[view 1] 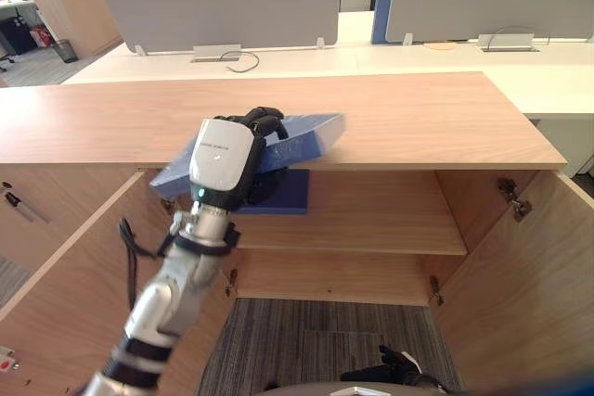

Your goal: Walk over to the cabinet, pick up the folder, carry it to the office cabinet, place the folder inside the office cabinet, then close the office cabinet door

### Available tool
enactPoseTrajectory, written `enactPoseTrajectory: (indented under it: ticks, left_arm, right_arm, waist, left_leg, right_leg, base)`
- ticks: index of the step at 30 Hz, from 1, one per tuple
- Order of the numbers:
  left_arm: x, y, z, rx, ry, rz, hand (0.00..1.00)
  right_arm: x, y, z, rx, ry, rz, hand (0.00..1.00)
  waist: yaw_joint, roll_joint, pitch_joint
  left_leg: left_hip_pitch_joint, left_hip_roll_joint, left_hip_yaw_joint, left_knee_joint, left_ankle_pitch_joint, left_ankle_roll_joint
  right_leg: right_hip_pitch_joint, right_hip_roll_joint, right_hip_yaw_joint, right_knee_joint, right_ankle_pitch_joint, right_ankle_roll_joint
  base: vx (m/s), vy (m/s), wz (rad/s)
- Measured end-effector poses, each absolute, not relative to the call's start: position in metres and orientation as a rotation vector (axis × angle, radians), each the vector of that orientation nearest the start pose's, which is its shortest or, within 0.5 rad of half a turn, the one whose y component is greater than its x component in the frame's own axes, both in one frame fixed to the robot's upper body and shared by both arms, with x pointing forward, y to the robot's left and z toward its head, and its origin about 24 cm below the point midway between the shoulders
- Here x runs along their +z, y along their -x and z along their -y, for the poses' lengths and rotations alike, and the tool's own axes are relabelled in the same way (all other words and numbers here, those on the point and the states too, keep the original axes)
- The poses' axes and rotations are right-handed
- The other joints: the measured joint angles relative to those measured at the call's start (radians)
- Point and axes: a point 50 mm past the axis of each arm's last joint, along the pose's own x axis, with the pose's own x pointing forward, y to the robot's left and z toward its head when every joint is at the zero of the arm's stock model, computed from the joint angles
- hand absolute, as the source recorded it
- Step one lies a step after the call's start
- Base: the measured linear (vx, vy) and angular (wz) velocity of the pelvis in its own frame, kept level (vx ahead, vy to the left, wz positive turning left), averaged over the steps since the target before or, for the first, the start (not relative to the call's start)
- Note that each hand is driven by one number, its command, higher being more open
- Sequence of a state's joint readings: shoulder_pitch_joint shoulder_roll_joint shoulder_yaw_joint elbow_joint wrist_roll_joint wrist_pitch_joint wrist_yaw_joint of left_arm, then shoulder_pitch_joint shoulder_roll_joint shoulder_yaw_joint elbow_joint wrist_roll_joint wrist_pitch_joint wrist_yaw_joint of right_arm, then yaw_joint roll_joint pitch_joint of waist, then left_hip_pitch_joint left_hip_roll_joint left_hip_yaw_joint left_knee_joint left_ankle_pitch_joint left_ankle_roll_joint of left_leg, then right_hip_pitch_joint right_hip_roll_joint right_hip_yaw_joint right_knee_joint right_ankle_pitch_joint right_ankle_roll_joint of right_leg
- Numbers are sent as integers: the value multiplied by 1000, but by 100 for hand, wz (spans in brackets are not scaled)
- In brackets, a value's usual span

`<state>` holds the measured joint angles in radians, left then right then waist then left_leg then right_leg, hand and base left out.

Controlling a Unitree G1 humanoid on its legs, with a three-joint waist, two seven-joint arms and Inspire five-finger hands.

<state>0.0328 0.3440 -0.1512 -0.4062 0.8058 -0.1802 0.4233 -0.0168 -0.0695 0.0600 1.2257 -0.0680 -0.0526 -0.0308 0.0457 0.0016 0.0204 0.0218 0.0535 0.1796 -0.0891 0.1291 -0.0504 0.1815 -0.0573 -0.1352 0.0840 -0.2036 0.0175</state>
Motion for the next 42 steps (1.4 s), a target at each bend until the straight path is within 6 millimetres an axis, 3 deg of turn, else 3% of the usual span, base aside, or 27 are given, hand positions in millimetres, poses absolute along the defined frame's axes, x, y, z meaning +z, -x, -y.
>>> enactPoseTrajectory:
  ticks: [2, 4, 5, 7, 9, 10, 12, 15, 20, 25, 31, 36, 39, 42]
  left_arm:
    - [156, -186, -146, 231, -648, 797, 0]
    - [158, -170, -152, 208, -403, 752, 0]
    - [155, -160, -161, 192, -184, 690, 0]
    - [143, -153, -169, 172, 30, 587, 0]
    - [112, -143, -177, 196, 208, 370, 0]
    - [104, -140, -179, 209, 223, 322, 0]
    - [85, -129, -185, 273, 262, 184, 0]
    - [79, -125, -188, 325, 288, 141, 0]
    - [88, -130, -181, 326, 337, 193, 0]
    - [94, -132, -178, 330, 362, 220, 0]
    - [100, -141, -170, 248, 393, 254, 0]
    - [116, -156, -167, 105, 331, 345, 0]
    - [126, -165, -162, 20, 357, 396, 0]
    - [133, -171, -153, -56, 379, 426, 0]
  right_arm:
    - [-161, -102, 174, -15, 140, -1076, 100]
    - [-148, -107, 176, -57, 84, -964, 100]
    - [-130, -115, 182, -112, 20, -840, 100]
    - [-106, -126, 197, -209, -68, -694, 100]
    - [-62, -142, 229, -384, -173, -443, 100]
    - [-51, -145, 236, -425, -191, -382, 100]
    - [-7, -152, 254, -568, -170, -163, 100]
    - [36, -155, 254, -665, -102, 29, 100]
    - [80, -155, 248, -771, 122, 185, 100]
    - [99, -152, 247, -853, 158, 255, 100]
    - [117, -168, 223, -622, 65, 363, 100]
    - [143, -207, 195, -125, -113, 514, 100]
    - [167, -235, 181, 68, -48, 600, 100]
    - [185, -251, 171, 200, -102, 655, 100]
  waist:
    - [-2, -4, -4]
    - [-6, -4, -4]
    - [-7, -2, -5]
    - [-8, -3, -4]
    - [-19, -9, 1]
    - [-24, -11, 5]
    - [-39, -24, 23]
    - [-49, -44, 17]
    - [-48, -39, -2]
    - [-50, -11, -20]
    - [-56, 4, -33]
    - [-59, 9, -36]
    - [-57, 5, -34]
    - [-52, 4, -34]
  left_leg:
    - [1, 6, -1, 1, 3, 4]
    - [1, 18, -1, 1, 4, 4]
    - [1, 30, -1, 1, 5, 3]
    - [-5, 35, -1, 1, 1, -1]
    - [-18, 30, -4, -4, -10, -7]
    - [-20, 29, -7, -5, -10, -8]
    - [-24, 29, -5, -4, -8, -6]
    - [-24, 29, 6, 1, 4, 2]
    - [-22, 29, 26, 1, -5, 3]
    - [-8, 29, 43, 1, -17, 0]
    - [-8, 34, 61, 1, -22, 0]
    - [-12, 27, 58, 1, -20, 4]
    - [-9, 22, 54, 1, -18, 6]
    - [-8, 18, 49, 1, -17, 7]
  right_leg:
    - [-2, 10, 7, 5, 5, -3]
    - [-9, 17, 12, 17, 12, -5]
    - [-18, 26, 18, 30, 16, -4]
    - [-28, 30, 24, 32, 16, -4]
    - [-31, 27, 27, 6, 16, -4]
    - [-32, 27, 27, 0, 16, -4]
    - [-39, 26, 30, -1, 14, 3]
    - [-44, 24, 40, -1, 21, 4]
    - [-47, 19, 60, -2, 30, 21]
    - [-41, 17, 78, -1, 32, 24]
    - [-56, 23, 108, 1, 31, 24]
    - [-64, 23, 112, 7, 32, 24]
    - [-64, 20, 111, 18, 32, 24]
    - [-64, 17, 111, 25, 32, 24]
  base:
    - [12, -32, -5]
    - [-15, -38, -3]
    - [-62, -30, -8]
    - [-92, -29, -11]
    - [-116, 10, -9]
    - [-119, 26, -1]
    - [-98, 27, -4]
    - [-9, 10, -11]
    - [47, 6, -9]
    - [20, 6, -11]
    - [-29, -6, -12]
    - [-31, 0, -1]
    - [-33, 14, 5]
    - [-29, 14, 7]
